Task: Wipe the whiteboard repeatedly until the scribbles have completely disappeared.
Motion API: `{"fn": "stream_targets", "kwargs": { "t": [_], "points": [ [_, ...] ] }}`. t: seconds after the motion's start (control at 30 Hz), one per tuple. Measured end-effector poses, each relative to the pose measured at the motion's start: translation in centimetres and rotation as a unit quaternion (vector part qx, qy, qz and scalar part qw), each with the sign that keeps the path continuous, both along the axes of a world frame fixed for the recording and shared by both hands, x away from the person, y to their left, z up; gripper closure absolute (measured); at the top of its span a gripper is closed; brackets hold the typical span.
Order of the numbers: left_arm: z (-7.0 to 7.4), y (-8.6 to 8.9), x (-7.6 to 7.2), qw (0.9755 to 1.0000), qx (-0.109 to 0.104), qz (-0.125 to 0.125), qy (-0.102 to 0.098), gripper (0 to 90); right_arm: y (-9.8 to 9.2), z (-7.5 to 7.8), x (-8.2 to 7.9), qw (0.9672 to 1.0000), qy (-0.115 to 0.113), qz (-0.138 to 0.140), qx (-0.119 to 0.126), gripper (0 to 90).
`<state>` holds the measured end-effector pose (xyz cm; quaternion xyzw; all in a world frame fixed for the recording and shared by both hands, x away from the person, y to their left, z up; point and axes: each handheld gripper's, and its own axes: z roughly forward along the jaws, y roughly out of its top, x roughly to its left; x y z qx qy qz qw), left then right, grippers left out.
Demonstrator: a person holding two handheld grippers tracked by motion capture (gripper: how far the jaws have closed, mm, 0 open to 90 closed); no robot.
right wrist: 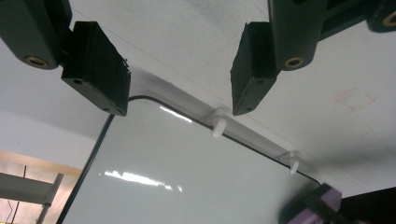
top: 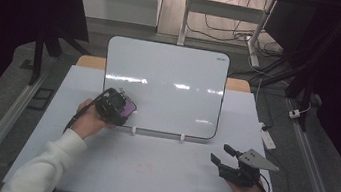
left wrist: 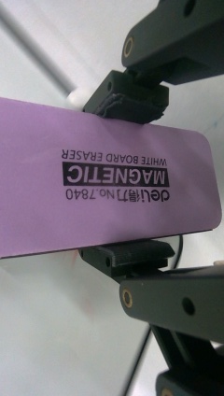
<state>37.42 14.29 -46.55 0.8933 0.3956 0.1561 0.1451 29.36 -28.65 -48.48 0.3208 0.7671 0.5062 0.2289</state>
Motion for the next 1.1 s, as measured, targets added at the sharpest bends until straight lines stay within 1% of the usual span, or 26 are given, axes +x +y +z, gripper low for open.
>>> {"fn": "stream_targets", "kwargs": {
  "t": [0.03, 0.1, 0.13, 0.2, 0.23, 0.27, 0.33, 0.4, 0.43, 0.47, 0.5, 0.53, 0.7, 0.77, 0.8, 0.83, 0.87, 0.9, 1.0, 1.07, 1.1],
  "points": [
    [-0.5, -0.1, -0.4, 1.0, 0.004, -0.005, 0.006, 41.1, 0.0, 0.0, 0.0, 1.0, 0.0, 0.001, 0.0, 36.8],
    [-1.3, 0.1, -0.9, 0.9998, -0.001, -0.008, 0.015, 41.1, 0.0, 0.0, 0.0, 1.0, -0.001, 0.002, -0.001, 36.8],
    [-1.5, 0.3, -1.1, 0.9998, -0.005, -0.008, 0.018, 41.1, 0.1, 0.0, 0.0, 1.0, 0.0, 0.003, -0.001, 36.8],
    [-1.5, 0.7, -1.1, 0.9997, -0.009, -0.006, 0.02, 41.1, 0.1, 0.0, 0.0, 1.0, -0.001, 0.003, -0.001, 36.8],
    [-1.3, 0.8, -1.1, 0.9998, -0.008, -0.003, 0.017, 41.1, 0.2, 0.0, -0.1, 1.0, -0.002, 0.002, -0.002, 36.8],
    [-1.0, 1.0, -1.0, 0.9999, -0.005, 0.002, 0.009, 41.1, 0.2, 0.1, -0.1, 1.0, -0.002, 0.002, -0.002, 36.8],
    [-0.1, 1.6, -0.6, 0.9999, -0.005, 0.012, 0.001, 41.1, 0.1, 0.1, -0.1, 1.0, -0.002, 0.002, -0.001, 36.8],
    [0.7, 2.6, 0.1, 0.9994, -0.023, 0.026, -0.006, 41.1, 0.1, 0.0, 0.0, 1.0, -0.001, 0.001, 0.0, 36.8],
    [1.0, 3.0, 0.5, 0.999, -0.029, 0.033, -0.006, 41.1, 0.0, 0.0, 0.0, 1.0, -0.001, 0.0, -0.001, 36.7],
    [1.3, 3.4, 0.8, 0.9988, -0.033, 0.037, -0.007, 41.1, 0.0, 0.0, 0.0, 1.0, 0.0, 0.0, -0.001, 36.7],
    [1.4, 3.6, 0.9, 0.9984, -0.041, 0.038, -0.005, 41.1, 0.1, 0.0, 0.0, 1.0, 0.0, 0.001, -0.001, 36.8],
    [1.4, 3.5, 1.0, 0.9983, -0.046, 0.035, -0.003, 41.1, 0.1, 0.0, 0.0, 1.0, -0.001, 0.001, -0.001, 36.7],
    [-0.1, 1.3, 0.1, 0.9995, -0.031, 0.005, 0.004, 41.1, 0.0, 0.0, 0.0, 1.0, -0.001, 0.0, -0.001, 36.8],
    [-0.4, 1.2, -0.1, 0.9995, -0.031, 0.0, 0.008, 41.1, 0.1, 0.0, 0.0, 1.0, 0.0, 0.001, -0.002, 36.7],
    [-0.5, 1.4, -0.1, 0.9993, -0.035, 0.001, 0.009, 41.1, 0.1, 0.0, 0.0, 1.0, 0.0, 0.002, -0.002, 36.7],
    [-0.4, 1.8, -0.1, 0.9992, -0.04, 0.005, 0.009, 41.1, 0.1, 0.0, 0.0, 1.0, -0.001, 0.001, -0.003, 36.7],
    [-0.2, 2.3, 0.0, 0.9992, -0.04, 0.01, 0.006, 41.1, 0.1, 0.0, 0.0, 1.0, -0.001, 0.003, -0.002, 36.7],
    [0.1, 2.8, 0.1, 0.9989, -0.042, 0.019, 0.003, 41.1, 0.1, 0.0, 0.0, 1.0, -0.001, 0.002, -0.002, 36.7],
    [1.0, 4.7, 0.6, 0.9977, -0.053, 0.041, -0.003, 41.1, 0.0, 0.0, 0.0, 1.0, -0.001, 0.0, -0.002, 36.7],
    [1.6, 5.6, 0.9, 0.9968, -0.056, 0.056, -0.011, 41.1, 0.0, 0.0, 0.0, 1.0, -0.001, 0.0, -0.001, 36.7],
    [1.7, 5.8, 0.9, 0.9965, -0.058, 0.059, -0.011, 41.1, 0.0, 0.0, 0.0, 1.0, -0.001, 0.0, -0.002, 36.8]
  ]
}}
